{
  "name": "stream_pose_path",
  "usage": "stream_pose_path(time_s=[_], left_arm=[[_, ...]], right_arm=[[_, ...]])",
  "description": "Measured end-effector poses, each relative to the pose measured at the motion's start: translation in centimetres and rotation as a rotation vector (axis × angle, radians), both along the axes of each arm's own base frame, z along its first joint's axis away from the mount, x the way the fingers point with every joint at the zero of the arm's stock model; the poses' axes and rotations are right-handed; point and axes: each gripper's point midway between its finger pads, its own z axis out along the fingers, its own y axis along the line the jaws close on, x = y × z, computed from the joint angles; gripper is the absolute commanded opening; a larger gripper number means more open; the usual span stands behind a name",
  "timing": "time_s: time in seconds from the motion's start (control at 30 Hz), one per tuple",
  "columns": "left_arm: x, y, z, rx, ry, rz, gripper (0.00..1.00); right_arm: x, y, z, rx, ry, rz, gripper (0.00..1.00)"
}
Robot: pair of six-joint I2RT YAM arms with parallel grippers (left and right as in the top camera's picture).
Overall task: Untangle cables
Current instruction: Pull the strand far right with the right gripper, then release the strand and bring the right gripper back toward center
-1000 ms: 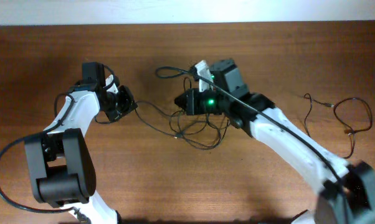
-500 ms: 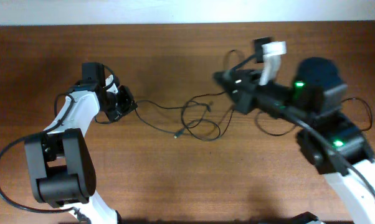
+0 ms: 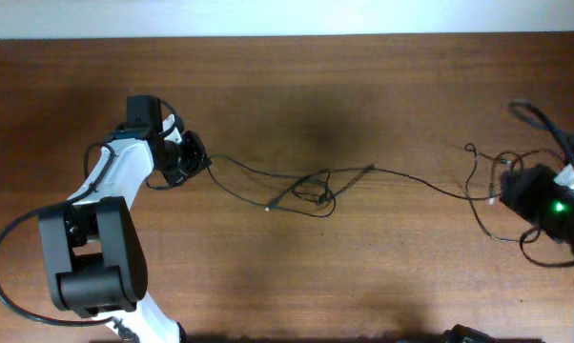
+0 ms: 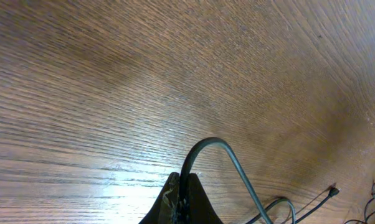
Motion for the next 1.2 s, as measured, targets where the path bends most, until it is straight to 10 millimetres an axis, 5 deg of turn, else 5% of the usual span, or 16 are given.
stream_pose_path(time_s=[0.2,0.3,0.6,0.77,0.8,0.83,0.87,1.03,1.2], left_arm=[[0.0,0.0,0.0,0.000,0.000,0.000,0.01],[0.0,0.0,0.0,0.000,-0.001,0.000,0.01],[0.1,0.0,0.0,0.001,-0.004,0.000,0.01],[0.1,0.0,0.0,0.000,-0.003,0.000,0.02],[0.1,0.0,0.0,0.001,-0.003,0.000,0.01],[0.0,0.0,0.0,0.000,0.000,0.000,0.02],[0.0,0.0,0.0,0.000,-0.002,0.000,0.02],[0.1,0.0,0.0,0.001,-0.004,0.000,0.02],[0.2,-0.2,0.1,0.001,-0.011,-0.006,0.03]], right_arm=[[1.1,0.3,-6.1,0.155,0.288,0.025,0.04],[2.3,2.0,-8.1,0.188,0.354,0.114,0.04],[8.8,14.2,-13.0,0.117,0.315,0.536,0.04],[12.8,17.2,-15.6,0.074,0.227,0.606,0.05],[13.6,17.3,-16.2,0.063,0.212,0.603,0.25],[14.4,17.3,-16.7,0.054,0.196,0.599,0.72],[14.9,17.2,-17.3,0.049,0.196,0.593,0.99],[13.5,16.8,-20.0,0.056,0.314,0.583,0.99],[8.7,14.7,-21.7,0.033,0.579,0.480,0.99]])
